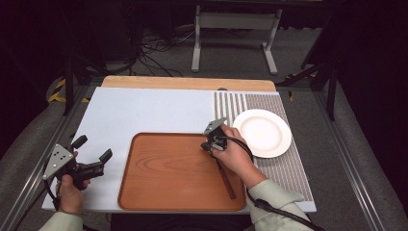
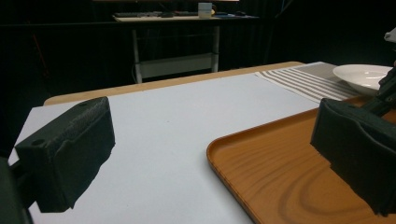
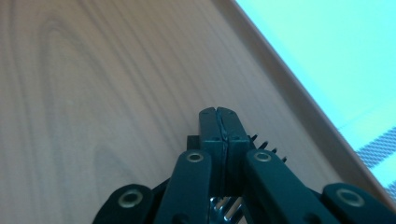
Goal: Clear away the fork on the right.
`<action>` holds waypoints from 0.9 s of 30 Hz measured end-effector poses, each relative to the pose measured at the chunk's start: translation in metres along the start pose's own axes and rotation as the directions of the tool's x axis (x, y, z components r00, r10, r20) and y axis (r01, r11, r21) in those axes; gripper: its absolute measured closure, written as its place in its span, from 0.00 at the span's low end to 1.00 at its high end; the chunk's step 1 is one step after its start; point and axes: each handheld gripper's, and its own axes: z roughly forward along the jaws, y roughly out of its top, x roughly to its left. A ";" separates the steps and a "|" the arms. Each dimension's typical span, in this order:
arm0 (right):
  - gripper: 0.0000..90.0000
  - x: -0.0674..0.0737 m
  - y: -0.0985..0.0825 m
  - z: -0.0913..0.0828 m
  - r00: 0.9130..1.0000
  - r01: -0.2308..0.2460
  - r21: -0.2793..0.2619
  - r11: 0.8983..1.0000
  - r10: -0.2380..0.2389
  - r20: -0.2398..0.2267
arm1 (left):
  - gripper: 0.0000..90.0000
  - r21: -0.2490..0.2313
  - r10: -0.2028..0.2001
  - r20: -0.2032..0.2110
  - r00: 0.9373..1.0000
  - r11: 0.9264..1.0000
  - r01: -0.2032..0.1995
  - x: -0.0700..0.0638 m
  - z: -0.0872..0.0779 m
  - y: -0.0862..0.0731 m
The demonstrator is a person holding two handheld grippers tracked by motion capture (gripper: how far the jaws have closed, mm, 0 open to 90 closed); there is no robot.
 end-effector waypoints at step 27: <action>1.00 -0.021 -0.019 -0.014 0.994 -0.066 0.025 0.998 0.063 0.091 | 0.00 0.004 0.005 0.008 1.000 1.000 -0.005 0.000 0.003 0.000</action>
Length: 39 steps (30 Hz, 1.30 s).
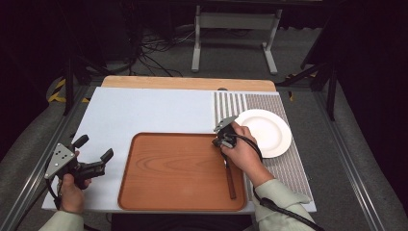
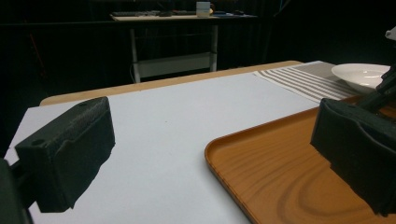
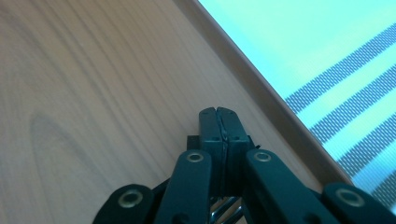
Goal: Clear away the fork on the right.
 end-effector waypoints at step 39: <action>0.49 0.000 0.004 -0.031 1.000 -0.010 -0.138 0.990 0.008 -0.017 | 0.00 0.000 -0.006 0.004 1.000 1.000 0.006 -0.001 0.002 -0.001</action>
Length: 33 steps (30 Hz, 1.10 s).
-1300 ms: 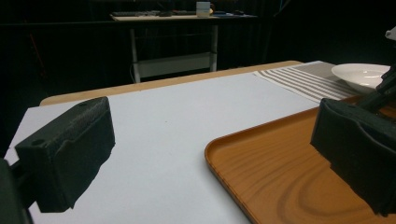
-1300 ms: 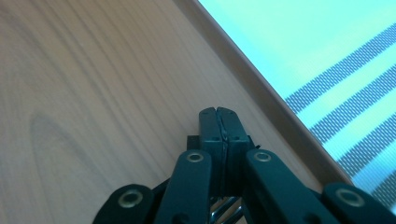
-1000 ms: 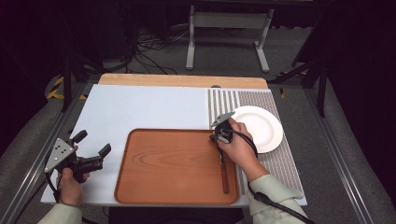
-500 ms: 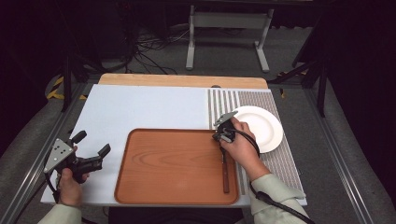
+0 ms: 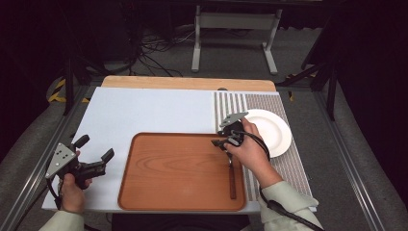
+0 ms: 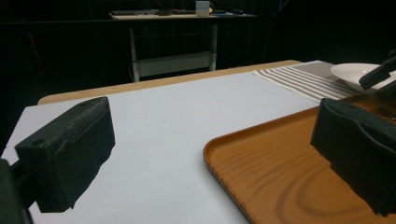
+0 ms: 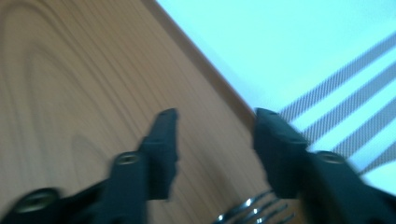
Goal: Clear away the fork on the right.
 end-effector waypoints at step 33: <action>0.17 -0.014 -0.093 -0.111 0.997 -0.053 -0.486 0.873 0.074 0.025 | 0.00 0.000 0.001 -0.010 1.000 1.000 -0.001 -0.001 -0.002 0.001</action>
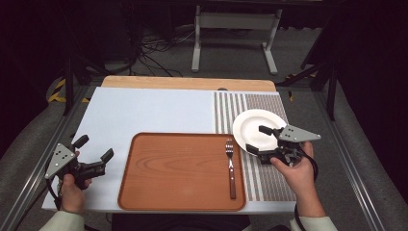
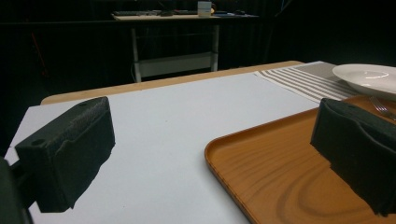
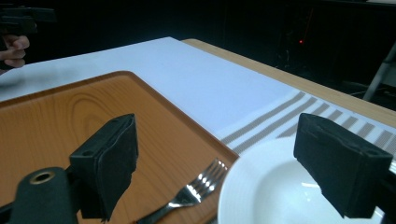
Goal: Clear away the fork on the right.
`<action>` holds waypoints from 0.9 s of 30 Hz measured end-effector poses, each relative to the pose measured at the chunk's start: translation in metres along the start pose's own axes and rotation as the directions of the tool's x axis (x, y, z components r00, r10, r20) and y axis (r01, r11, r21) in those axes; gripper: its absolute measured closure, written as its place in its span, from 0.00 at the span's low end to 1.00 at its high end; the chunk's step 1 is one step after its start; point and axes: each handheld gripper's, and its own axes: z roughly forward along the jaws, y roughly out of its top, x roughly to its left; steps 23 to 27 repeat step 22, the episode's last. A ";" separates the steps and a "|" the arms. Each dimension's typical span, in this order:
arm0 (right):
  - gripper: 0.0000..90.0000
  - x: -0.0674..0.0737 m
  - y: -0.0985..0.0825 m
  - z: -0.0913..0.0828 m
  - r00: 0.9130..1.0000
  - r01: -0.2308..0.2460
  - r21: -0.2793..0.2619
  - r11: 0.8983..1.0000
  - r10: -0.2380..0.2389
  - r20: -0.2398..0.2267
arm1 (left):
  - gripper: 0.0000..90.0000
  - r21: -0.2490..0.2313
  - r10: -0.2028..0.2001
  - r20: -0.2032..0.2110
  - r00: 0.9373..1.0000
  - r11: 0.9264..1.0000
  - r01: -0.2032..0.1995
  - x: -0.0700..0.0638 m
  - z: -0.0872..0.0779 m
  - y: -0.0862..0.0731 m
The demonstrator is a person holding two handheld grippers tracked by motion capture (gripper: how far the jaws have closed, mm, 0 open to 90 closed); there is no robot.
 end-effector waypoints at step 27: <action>0.15 -0.009 -0.063 -0.024 0.998 -0.043 -0.070 0.997 0.046 0.036 | 0.00 -0.003 -0.006 0.007 1.000 1.000 0.006 0.001 -0.001 0.000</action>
